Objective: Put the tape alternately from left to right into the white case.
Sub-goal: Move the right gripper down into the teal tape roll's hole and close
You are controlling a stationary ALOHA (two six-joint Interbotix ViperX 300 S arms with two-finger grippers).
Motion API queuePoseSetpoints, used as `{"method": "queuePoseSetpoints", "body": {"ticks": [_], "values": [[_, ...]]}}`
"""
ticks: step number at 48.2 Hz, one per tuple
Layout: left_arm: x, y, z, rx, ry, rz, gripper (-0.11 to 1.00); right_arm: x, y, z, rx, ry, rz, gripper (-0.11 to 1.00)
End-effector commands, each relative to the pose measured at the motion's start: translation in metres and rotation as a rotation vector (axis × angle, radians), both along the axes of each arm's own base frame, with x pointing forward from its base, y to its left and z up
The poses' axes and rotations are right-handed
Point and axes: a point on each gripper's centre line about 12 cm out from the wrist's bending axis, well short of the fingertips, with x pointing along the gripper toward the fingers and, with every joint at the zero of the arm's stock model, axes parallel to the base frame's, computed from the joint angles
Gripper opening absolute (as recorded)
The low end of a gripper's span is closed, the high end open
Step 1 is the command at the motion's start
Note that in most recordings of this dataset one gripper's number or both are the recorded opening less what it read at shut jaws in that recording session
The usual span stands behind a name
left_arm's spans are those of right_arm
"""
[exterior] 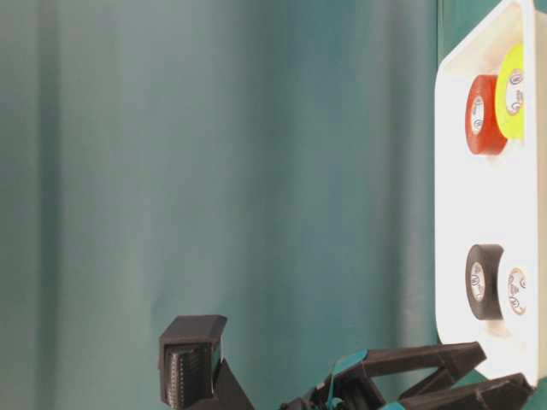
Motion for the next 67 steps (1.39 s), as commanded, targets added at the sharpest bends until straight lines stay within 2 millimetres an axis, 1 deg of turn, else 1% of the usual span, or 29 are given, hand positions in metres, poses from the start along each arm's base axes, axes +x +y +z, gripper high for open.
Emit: {"method": "queuePoseSetpoints", "body": {"ticks": [1,21,34,43,59,64,67], "values": [[0.004,-0.001,0.009,-0.001,-0.031,-0.002,0.68,0.006,0.004,0.006,0.017,-0.032,0.009,0.71],[0.002,-0.001,0.007,-0.001,-0.026,-0.002,0.68,0.025,0.008,-0.012,-0.006,0.029,0.001,0.71],[0.002,-0.003,0.007,-0.001,-0.025,-0.008,0.68,0.029,0.005,-0.023,-0.046,0.098,-0.022,0.71],[0.002,-0.004,0.007,-0.001,-0.025,-0.011,0.68,0.031,0.004,-0.027,-0.055,0.116,-0.027,0.71],[0.002,-0.005,0.007,-0.001,-0.025,-0.013,0.68,0.032,0.004,-0.026,-0.055,0.112,-0.028,0.69],[0.002,-0.005,0.007,-0.001,-0.025,-0.013,0.68,0.033,0.004,-0.026,-0.055,0.11,-0.027,0.63],[0.002,-0.005,0.007,-0.001,-0.025,-0.013,0.68,0.033,0.004,-0.026,-0.059,0.111,-0.023,0.52]]}}
